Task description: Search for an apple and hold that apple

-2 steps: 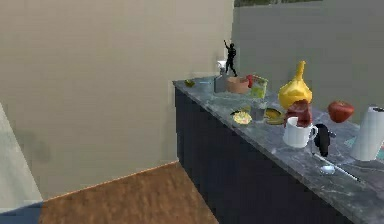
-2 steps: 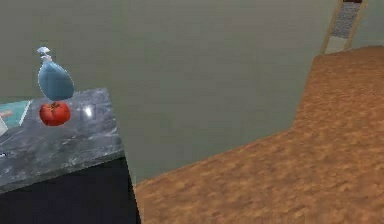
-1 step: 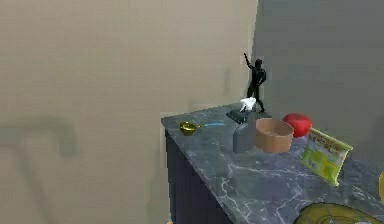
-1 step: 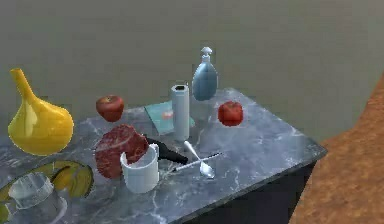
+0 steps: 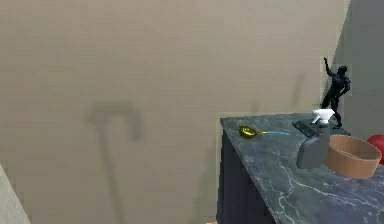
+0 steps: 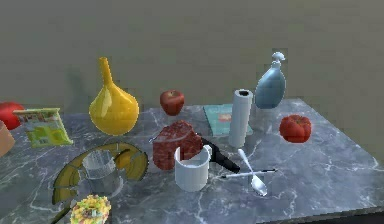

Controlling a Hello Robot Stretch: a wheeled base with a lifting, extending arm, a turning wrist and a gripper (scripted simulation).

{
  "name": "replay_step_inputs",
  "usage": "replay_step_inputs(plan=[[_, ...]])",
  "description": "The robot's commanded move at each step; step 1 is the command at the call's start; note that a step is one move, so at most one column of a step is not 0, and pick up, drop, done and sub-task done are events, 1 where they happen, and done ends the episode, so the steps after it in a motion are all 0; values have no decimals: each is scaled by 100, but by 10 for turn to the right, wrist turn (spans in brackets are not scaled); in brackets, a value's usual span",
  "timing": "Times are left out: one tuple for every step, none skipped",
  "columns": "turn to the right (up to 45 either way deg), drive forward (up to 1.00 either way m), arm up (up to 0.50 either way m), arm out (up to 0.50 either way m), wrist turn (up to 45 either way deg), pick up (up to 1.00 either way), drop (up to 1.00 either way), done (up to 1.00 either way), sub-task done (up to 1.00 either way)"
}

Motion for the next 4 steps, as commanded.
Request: replay_step_inputs(plan=[[0,0,50,0,0,0,0,0,0],[0,0,38,0,0,0,0,0,0],[0,0,0,46,0,0,0,0,0],[0,0,0,0,450,0,0,0,0]])
